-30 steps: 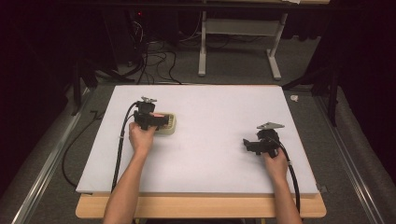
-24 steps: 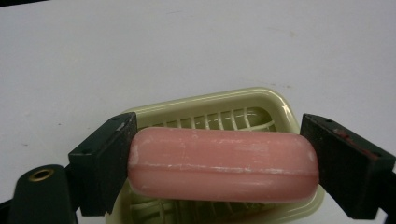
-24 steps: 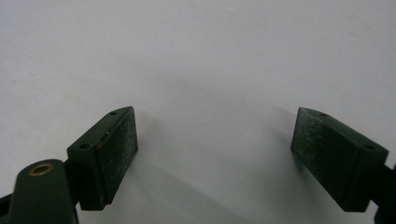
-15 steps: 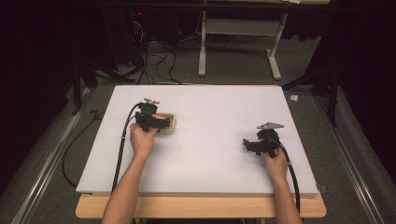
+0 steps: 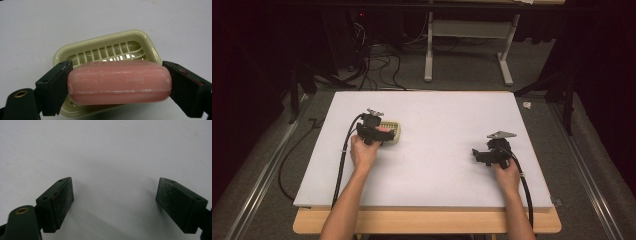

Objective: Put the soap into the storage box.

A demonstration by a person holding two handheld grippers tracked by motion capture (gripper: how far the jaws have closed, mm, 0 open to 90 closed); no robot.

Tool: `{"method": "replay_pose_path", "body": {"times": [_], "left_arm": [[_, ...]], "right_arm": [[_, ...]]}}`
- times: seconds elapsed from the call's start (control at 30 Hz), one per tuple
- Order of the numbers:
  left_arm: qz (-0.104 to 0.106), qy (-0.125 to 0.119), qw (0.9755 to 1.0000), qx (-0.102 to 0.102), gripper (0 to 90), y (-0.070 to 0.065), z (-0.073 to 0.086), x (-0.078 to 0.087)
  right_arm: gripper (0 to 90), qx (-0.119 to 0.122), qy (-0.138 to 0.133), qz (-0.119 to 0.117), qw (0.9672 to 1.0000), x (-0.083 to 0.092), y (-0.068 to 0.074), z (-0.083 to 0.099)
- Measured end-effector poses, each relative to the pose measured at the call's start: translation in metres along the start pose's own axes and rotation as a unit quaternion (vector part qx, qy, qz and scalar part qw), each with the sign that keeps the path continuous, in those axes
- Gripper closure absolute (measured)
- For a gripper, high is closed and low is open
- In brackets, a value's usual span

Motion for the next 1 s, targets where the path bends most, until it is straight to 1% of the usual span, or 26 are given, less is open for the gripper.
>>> {"method": "replay_pose_path", "body": {"times": [0.03, 0.1, 0.33, 0.6, 0.8, 0.9, 1.0], "left_arm": [[0.003, 0.009, 1.0, -0.001, 13.4, -0.0007, 0.0028, -0.0018], [0.002, 0.011, 0.9999, 0.0, 13.3, -0.0013, 0.004, -0.0036], [0.004, 0.01, 0.9999, 0.001, 13.2, -0.0023, 0.0038, -0.0053], [-0.001, 0.011, 0.9999, 0.003, 13.1, -0.0002, 0.0047, -0.007], [0.002, 0.011, 0.9999, 0.008, 12.7, 0.0008, 0.0049, -0.008], [0.006, 0.007, 0.9999, 0.01, 12.1, 0.0011, 0.0046, -0.0081], [0.008, 0.004, 0.9999, 0.012, 9.9, 0.0013, 0.0042, -0.0082]], "right_arm": [[15.3, 0.0, 0.0, 0.0, 1.0, 0.0, 0.0, 0.0], [15.3, 0.0, 0.0, 0.0, 1.0, 0.0, 0.0, 0.0], [15.3, 0.0, 0.0, 0.0, 1.0, 0.0, 0.0, 0.0], [15.3, 0.0, 0.0, 0.0, 1.0, 0.0, 0.0, 0.0], [15.3, 0.0, 0.0, 0.0, 1.0, 0.0, 0.0, 0.0], [15.3, 0.0, 0.0, 0.0, 1.0, 0.0, 0.0, 0.0], [15.3, 0.0, 0.0, 0.0, 1.0, 0.0, 0.0, 0.0]]}}
Point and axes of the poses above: each handheld gripper's, and its own axes: x roughly backward along the jaws, z roughly out of its underside, y roughly to its left, the point moved 6 cm from there along -x, roughly forward along the jaws, and after that the axes turned 12 degrees about -x, right-handed, at the moved point
